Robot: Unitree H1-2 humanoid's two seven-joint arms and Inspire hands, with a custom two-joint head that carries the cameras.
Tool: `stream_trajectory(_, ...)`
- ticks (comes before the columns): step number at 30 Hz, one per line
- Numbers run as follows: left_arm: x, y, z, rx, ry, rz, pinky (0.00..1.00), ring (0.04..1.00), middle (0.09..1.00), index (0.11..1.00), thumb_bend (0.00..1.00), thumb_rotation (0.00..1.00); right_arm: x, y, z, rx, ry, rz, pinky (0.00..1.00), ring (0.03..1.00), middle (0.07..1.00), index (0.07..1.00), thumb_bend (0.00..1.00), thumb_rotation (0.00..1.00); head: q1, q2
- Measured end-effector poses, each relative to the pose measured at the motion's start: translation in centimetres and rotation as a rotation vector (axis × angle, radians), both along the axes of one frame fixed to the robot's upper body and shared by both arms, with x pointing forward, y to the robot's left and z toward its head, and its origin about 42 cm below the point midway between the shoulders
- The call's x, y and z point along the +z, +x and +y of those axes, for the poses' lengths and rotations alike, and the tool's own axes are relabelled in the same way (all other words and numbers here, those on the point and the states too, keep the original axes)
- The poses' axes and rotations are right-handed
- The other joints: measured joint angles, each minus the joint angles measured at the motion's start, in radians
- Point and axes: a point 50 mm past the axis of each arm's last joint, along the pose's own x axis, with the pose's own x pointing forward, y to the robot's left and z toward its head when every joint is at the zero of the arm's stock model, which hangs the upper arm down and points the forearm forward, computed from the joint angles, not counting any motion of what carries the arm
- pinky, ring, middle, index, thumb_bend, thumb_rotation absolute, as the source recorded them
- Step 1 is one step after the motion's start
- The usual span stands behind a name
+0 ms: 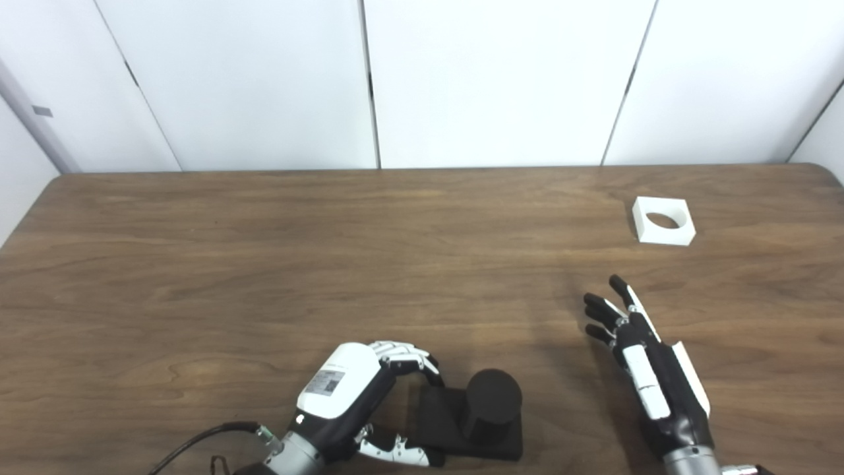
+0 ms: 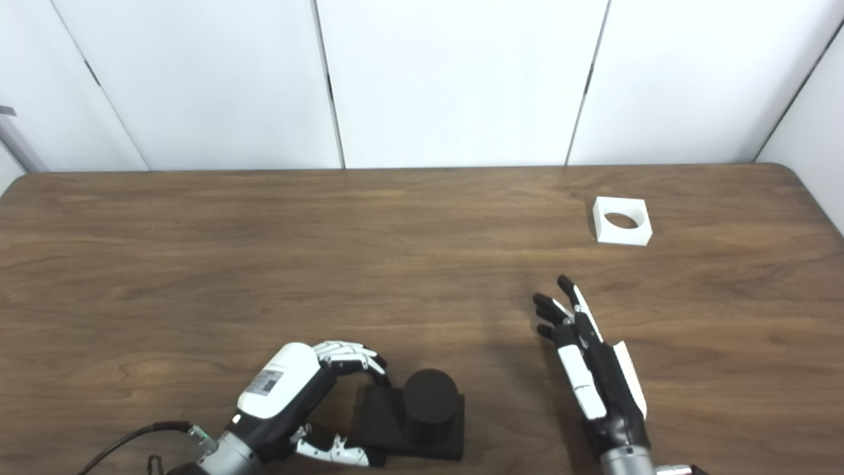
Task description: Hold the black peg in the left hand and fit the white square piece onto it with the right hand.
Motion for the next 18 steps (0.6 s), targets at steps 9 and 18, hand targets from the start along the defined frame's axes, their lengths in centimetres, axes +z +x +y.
stream_trajectory(9, 0.06, 0.03, -0.35, 0.013, 0.12, -0.063, 0.86, 0.805, 0.757, 0.487, 0.51, 0.05, 0.02, 0.03, -0.02, -0.001, 0.003, -0.001, 0.85, 0.876, 0.85, 0.96, 0.66, 0.91, 0.0, -0.002)
stream_trajectory(18, 0.89, -0.27, -0.79, 0.041, 0.223, -0.128, 0.88, 0.8, 0.744, 0.485, 0.52, 0.05, 0.02, 0.03, -0.04, -0.001, 0.008, -0.001, 0.87, 0.878, 0.849, 0.956, 0.67, 0.9, -0.039, -0.015)
